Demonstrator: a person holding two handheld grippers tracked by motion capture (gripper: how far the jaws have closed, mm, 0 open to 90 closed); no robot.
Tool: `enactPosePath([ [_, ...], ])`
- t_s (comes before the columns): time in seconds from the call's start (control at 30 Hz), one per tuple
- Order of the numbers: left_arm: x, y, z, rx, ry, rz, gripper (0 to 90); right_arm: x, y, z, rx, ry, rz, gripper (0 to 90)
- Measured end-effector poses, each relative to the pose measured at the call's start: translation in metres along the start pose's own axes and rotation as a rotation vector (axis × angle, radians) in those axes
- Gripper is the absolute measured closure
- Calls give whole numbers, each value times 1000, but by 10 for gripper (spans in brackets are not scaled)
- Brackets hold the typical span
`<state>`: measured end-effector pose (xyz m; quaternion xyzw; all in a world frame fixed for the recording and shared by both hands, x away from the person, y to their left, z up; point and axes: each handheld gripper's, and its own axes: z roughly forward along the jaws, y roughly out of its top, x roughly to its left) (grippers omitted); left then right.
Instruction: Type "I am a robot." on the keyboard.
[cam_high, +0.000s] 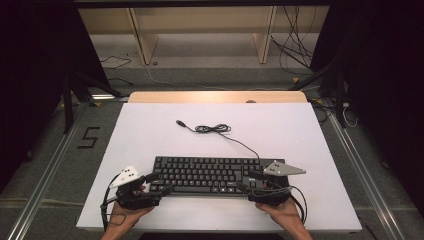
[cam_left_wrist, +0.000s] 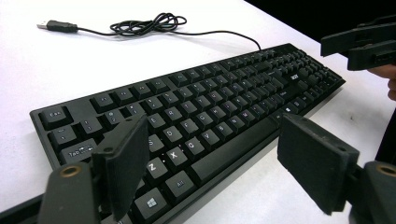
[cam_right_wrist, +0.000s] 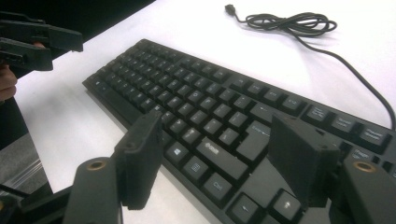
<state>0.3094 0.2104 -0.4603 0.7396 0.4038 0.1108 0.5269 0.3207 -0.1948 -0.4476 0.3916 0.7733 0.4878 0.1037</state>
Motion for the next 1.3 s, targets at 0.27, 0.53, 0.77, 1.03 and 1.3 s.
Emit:
enactPosePath([
  [0.27, 0, 0, 0, -3, 0, -1, 247, -2, -6, -11, -21, -18, 3, 355],
  [0.53, 0, 0, -1, -4, -2, -5, 247, -6, -14, -26, -48, -41, 4, 355],
  [0.77, 0, 1, -1, -4, -7, -6, 247, -10, -19, -33, -61, -52, 3, 341],
  [1.03, -1, 1, -1, -5, -7, -5, 246, -10, -19, -35, -69, -56, 8, 334],
  [1.3, 0, 0, 0, -5, -5, -3, 246, -10, -19, -34, -70, -54, 5, 334],
])
